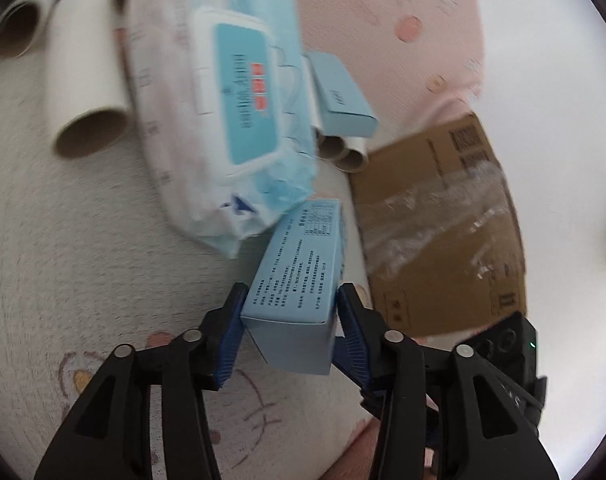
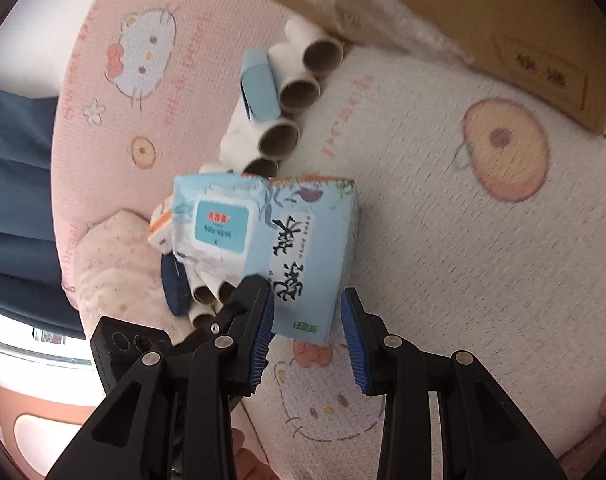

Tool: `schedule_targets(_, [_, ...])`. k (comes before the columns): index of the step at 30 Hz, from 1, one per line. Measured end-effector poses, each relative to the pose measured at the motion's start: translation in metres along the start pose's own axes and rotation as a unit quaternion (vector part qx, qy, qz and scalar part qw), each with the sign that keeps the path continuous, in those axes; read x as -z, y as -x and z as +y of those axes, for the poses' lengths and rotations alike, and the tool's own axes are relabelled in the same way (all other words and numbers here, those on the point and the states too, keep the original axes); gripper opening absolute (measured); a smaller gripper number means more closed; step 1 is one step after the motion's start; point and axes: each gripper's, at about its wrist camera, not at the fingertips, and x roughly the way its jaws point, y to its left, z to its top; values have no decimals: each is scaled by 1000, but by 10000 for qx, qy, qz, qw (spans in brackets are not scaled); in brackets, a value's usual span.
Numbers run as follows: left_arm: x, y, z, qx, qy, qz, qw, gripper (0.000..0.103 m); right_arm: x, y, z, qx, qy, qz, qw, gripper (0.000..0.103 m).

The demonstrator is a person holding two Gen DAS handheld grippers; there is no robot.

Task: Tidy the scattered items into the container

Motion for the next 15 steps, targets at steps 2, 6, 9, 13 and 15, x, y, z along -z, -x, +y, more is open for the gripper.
schedule_targets(2, [2,0,0,-172,19,-114,9998,54,1,-2,2,36,100,11,9999,33])
schedule_targets(6, [5,1,-3,-558,-48,-130,9983,58,-2,2,3,3,183,-106,9998,33])
schedule_targets(9, [10,4,-12,-1021,-106,-230,9945,64,-8,5,2,251,311,-303,9987,36])
schedule_targets(13, [17,13,-19,-1052,-234,-260,9938,65,-21,7,-3,367,346,-534,9973,59])
schedule_targets(15, [20,10,-20,-1008,-261,-163,9944,65,-26,8,-2,245,359,-647,9970,59])
